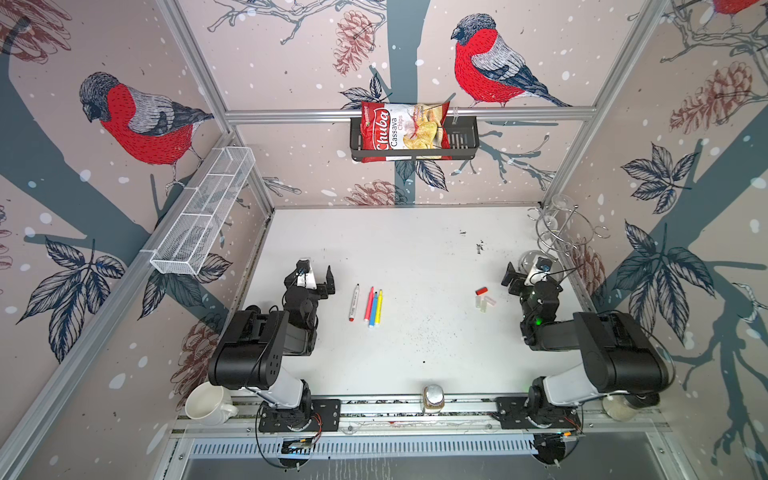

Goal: Insert the pens into the pen caps

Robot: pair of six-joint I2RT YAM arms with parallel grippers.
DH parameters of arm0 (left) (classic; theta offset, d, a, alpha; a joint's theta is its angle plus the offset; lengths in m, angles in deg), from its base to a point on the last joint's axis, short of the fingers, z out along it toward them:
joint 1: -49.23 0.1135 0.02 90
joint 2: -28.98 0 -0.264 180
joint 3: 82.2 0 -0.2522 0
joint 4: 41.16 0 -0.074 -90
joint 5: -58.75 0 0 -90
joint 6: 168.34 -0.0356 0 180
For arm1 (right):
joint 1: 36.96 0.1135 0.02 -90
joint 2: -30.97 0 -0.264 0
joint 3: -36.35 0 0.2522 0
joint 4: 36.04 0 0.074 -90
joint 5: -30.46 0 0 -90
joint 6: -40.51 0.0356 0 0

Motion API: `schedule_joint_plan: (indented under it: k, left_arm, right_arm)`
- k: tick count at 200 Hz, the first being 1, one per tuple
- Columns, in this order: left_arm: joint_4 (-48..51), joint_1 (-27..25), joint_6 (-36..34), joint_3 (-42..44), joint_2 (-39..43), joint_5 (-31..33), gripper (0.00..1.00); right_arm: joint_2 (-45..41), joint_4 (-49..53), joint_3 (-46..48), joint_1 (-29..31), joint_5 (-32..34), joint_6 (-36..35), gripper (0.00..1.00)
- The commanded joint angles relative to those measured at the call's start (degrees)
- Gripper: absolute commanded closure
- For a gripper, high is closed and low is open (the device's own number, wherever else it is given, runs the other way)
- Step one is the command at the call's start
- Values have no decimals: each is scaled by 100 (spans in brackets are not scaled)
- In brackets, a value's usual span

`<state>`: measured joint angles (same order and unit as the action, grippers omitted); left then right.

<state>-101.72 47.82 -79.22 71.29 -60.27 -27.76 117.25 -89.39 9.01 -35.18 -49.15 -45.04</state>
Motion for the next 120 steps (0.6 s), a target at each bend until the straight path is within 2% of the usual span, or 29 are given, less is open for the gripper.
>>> schedule_joint_plan:
  k: [1,120]
  left_arm:
    - [-48,13,104,-53,13,179,3]
    - [-52,7,115,-52,13,300,3]
  right_arm:
    - [-23,-136,5,5,-1,-14,0]
    - [-24,-136,5,1,6,-14,0]
